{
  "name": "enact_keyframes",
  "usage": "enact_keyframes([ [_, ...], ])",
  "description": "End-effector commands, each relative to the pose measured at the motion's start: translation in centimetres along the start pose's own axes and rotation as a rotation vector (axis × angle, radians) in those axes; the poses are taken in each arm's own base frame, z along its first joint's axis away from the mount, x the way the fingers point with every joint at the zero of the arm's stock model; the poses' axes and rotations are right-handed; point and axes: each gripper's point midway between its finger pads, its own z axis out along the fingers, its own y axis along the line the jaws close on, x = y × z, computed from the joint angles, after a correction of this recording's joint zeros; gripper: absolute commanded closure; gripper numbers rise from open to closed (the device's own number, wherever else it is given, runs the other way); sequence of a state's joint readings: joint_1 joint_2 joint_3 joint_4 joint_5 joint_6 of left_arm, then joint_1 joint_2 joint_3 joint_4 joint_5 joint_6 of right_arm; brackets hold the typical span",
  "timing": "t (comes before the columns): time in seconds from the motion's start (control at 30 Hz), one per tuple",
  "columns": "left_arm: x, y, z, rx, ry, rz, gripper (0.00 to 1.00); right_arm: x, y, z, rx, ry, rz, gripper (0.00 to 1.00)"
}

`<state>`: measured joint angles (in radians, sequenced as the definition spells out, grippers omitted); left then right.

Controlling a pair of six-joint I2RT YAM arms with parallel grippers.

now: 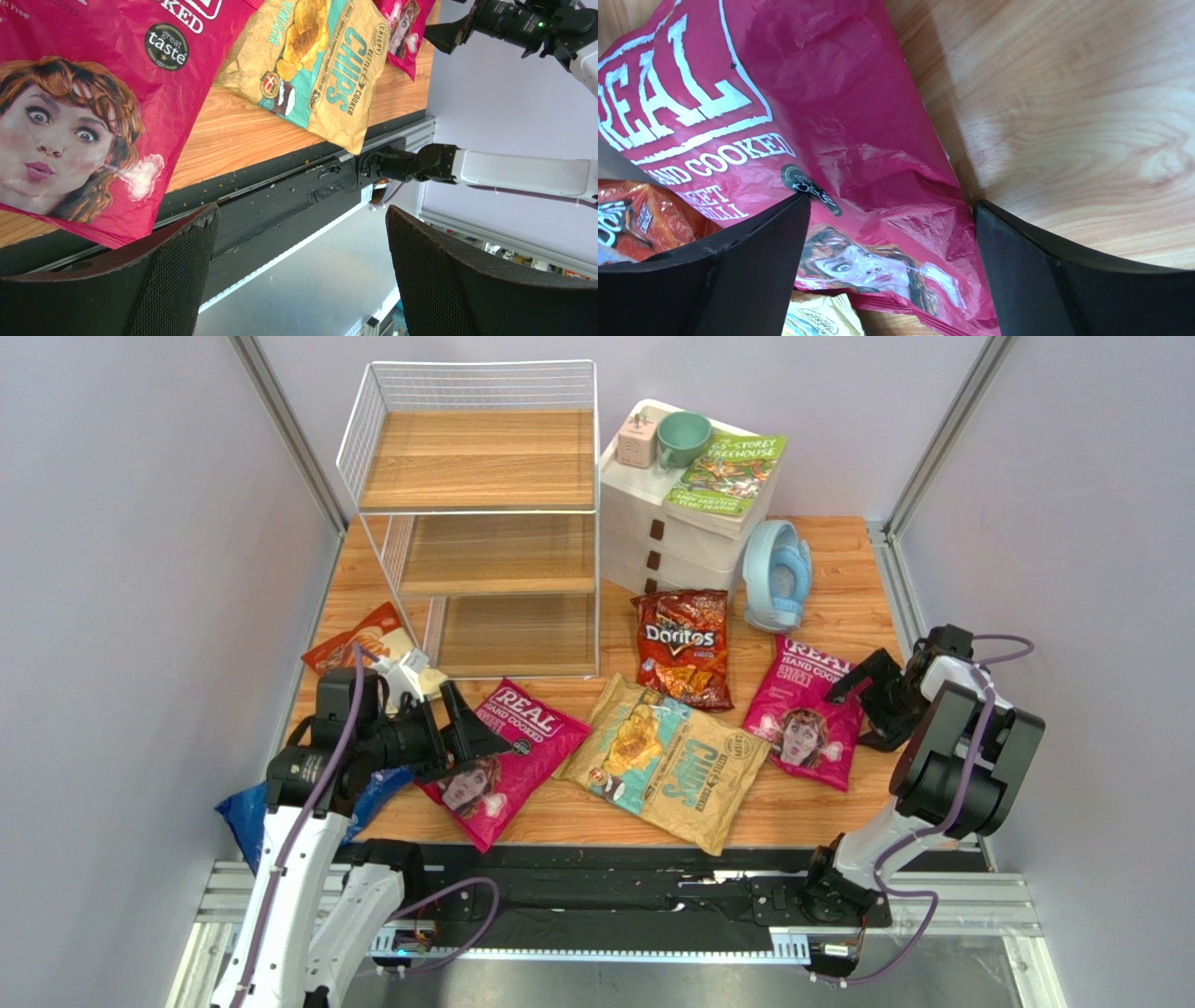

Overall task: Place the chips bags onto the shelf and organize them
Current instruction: Pick up the potato chip from the center of the board.

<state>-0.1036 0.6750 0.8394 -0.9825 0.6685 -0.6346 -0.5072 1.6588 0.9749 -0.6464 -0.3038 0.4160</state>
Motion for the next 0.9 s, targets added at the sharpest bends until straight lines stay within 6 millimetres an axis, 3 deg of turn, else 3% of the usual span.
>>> enact_keyframes([
  [0.0,-0.5,-1.6,-0.5,0.053,-0.011,0.051,0.08,-0.1,1.0,0.7,-0.081,0.016,-0.056,0.08],
  [0.1,-0.5,-2.0,-0.6,0.064,-0.008,0.064,0.08,-0.2,1.1,1.0,-0.091,0.011,-0.059,0.09],
  [0.17,-0.5,-2.2,-0.6,0.07,-0.006,0.068,0.08,0.2,1.4,1.1,-0.121,0.026,-0.06,0.22],
  [0.2,-0.4,-2.4,-0.6,0.077,-0.001,0.07,0.08,0.5,1.6,1.0,-0.135,0.034,-0.063,0.52],
  [0.23,-0.4,-2.6,-0.5,0.087,0.001,0.078,0.09,0.8,1.8,0.6,-0.146,0.032,-0.064,0.62],
  [0.27,-0.7,-2.9,-0.4,0.097,0.001,0.084,0.08,1.1,1.7,0.3,-0.144,0.032,-0.058,0.68],
  [0.37,-1.2,-3.9,0.1,0.123,0.002,0.109,0.09,2.4,1.2,-0.9,-0.134,0.007,-0.057,0.71],
  [0.43,-1.2,-4.6,0.5,0.137,0.018,0.135,0.12,3.4,0.7,-1.3,-0.121,0.0,-0.05,1.0],
  [0.5,-1.5,-5.5,1.3,0.157,0.026,0.154,0.18,3.6,0.8,-2.4,-0.129,-0.032,-0.06,1.0],
  [0.53,-1.0,-6.6,1.7,0.193,0.047,0.193,0.28,3.7,0.4,-2.6,-0.108,-0.044,-0.049,1.0],
  [0.6,-0.8,-7.7,2.9,0.208,0.082,0.201,0.36,3.7,0.2,-3.7,-0.08,-0.072,-0.039,1.0],
  [0.63,0.7,-9.0,3.4,0.246,0.135,0.252,0.35,3.9,0.1,-4.2,-0.073,-0.073,-0.026,1.0],
  [0.73,1.6,-10.6,5.3,0.237,0.226,0.331,0.2,3.4,0.5,-5.5,-0.067,-0.102,-0.014,1.0],
  [0.87,2.8,-13.2,7.4,0.271,0.369,0.39,0.14,2.2,1.5,-6.2,-0.093,-0.151,0.032,1.0],
])
